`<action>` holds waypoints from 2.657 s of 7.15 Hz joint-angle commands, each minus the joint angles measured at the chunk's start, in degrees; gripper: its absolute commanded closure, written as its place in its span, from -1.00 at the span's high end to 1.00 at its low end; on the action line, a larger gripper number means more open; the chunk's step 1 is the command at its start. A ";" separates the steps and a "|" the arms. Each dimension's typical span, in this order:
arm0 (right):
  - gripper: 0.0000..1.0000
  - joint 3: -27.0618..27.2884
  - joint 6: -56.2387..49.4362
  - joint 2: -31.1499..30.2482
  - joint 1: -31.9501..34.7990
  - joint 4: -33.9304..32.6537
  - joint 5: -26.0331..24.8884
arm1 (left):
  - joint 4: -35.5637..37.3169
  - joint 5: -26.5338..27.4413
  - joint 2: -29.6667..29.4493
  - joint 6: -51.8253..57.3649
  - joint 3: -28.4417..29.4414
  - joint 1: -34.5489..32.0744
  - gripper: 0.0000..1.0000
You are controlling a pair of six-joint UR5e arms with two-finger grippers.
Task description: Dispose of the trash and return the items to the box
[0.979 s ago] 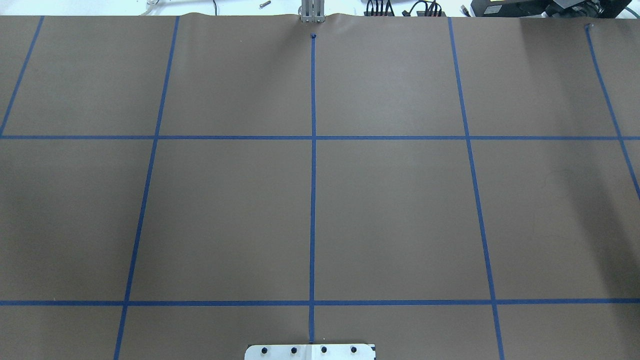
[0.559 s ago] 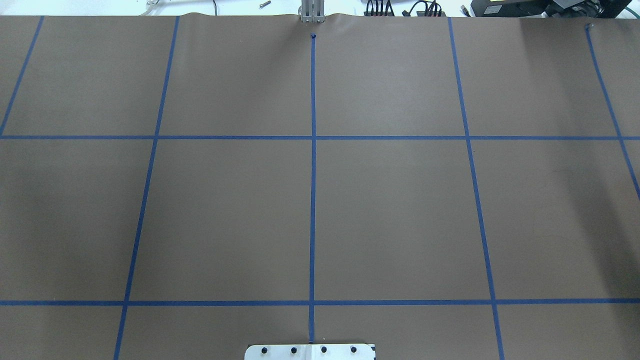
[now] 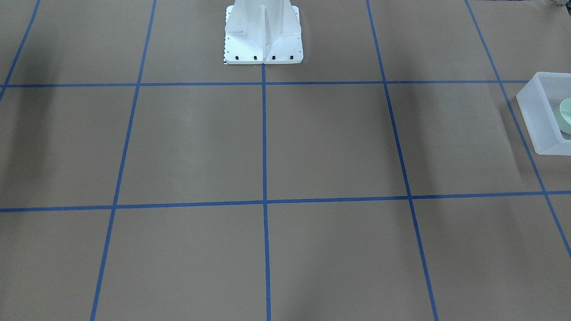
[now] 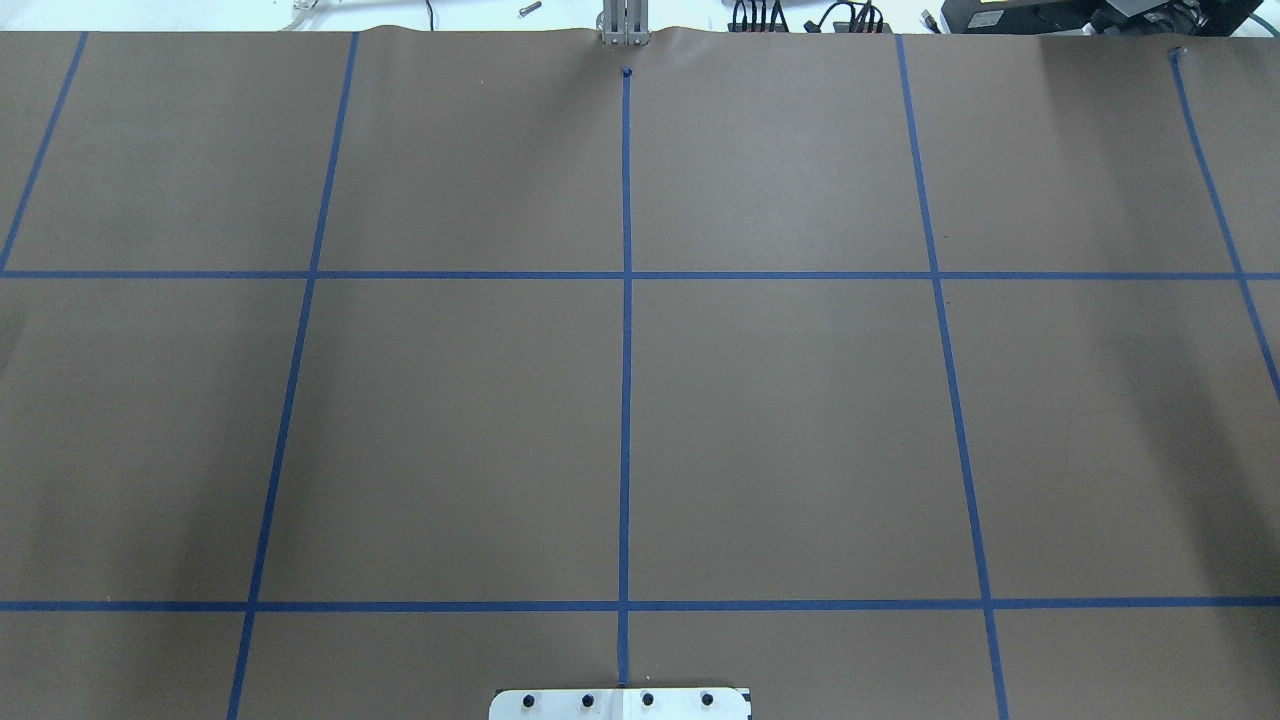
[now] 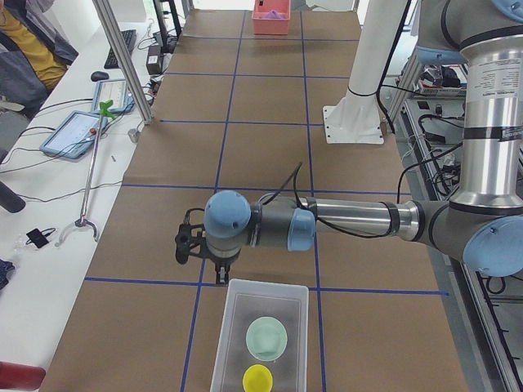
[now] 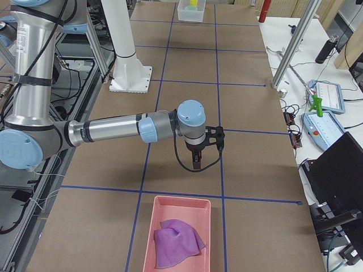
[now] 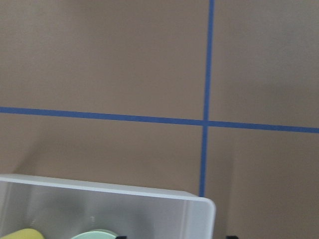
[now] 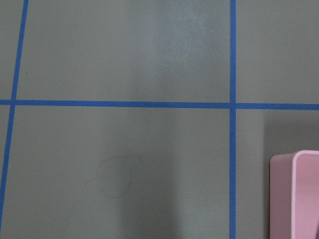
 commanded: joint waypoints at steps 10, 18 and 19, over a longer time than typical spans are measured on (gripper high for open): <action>1.00 0.38 -6.29 -1.46 -0.01 -0.01 -4.68 | -0.53 10.00 7.86 -4.35 -12.33 12.03 0.96; 1.00 0.04 -6.30 -1.45 -0.10 -0.53 -6.17 | -2.30 9.82 6.37 -4.79 -10.73 11.51 0.96; 1.00 0.04 -6.30 -1.54 -0.10 -0.53 -6.17 | -2.30 9.82 6.37 -4.87 -10.92 11.50 0.96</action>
